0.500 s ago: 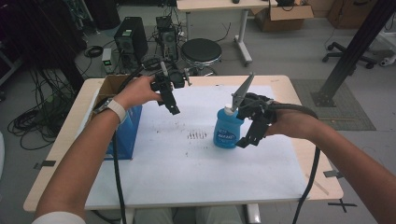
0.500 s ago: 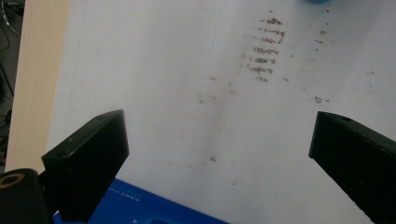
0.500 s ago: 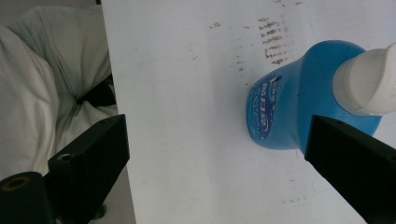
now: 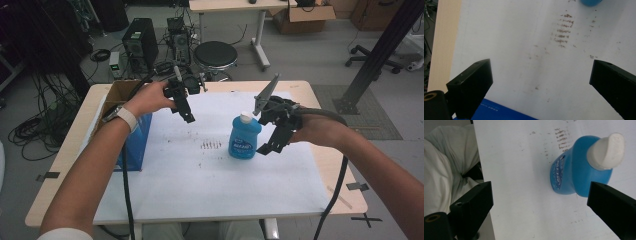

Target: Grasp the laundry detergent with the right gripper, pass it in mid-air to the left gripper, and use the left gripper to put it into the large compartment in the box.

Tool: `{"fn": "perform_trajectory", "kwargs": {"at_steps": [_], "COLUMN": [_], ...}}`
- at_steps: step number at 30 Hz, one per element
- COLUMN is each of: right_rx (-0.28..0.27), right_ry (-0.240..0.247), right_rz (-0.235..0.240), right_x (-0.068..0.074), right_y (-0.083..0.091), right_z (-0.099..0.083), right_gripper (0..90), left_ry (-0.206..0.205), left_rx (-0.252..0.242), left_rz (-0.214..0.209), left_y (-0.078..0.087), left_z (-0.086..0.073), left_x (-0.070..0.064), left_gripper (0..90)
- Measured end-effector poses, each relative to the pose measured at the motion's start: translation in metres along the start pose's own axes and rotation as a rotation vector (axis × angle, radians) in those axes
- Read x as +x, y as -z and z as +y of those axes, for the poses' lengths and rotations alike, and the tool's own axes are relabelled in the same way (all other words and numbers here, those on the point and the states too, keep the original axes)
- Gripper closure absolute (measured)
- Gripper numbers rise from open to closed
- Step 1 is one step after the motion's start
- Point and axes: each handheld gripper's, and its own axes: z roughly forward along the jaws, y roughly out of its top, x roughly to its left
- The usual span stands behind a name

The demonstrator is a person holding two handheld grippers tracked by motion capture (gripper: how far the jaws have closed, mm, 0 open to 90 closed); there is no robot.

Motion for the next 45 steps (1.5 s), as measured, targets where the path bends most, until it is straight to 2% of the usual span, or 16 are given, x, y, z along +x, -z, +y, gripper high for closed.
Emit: {"fn": "perform_trajectory", "kwargs": {"at_steps": [14, 30, 36, 45], "right_rx": [-0.053, -0.105, -0.138, -0.152], "right_ry": [-0.036, -0.035, -0.037, -0.042], "right_rz": [-0.026, -0.029, -0.024, -0.027], "right_x": [-0.020, -0.037, -0.040, -0.045], "right_y": [0.012, 0.004, 0.001, -0.006], "right_z": [-0.017, -0.029, -0.033, -0.039], "right_gripper": [6.5, 6.5, 6.6, 6.7], "left_ry": [0.004, 0.001, -0.003, -0.001], "left_rx": [-0.008, -0.004, -0.007, -0.005], "left_rz": [0.003, 0.003, 0.003, 0.004], "left_y": [0.003, 0.003, 0.003, 0.004], "left_z": [0.000, 0.001, 0.003, 0.003], "left_x": [-0.002, -0.003, -0.005, -0.005], "left_gripper": [5.3, 5.3, 5.3, 5.3]}}
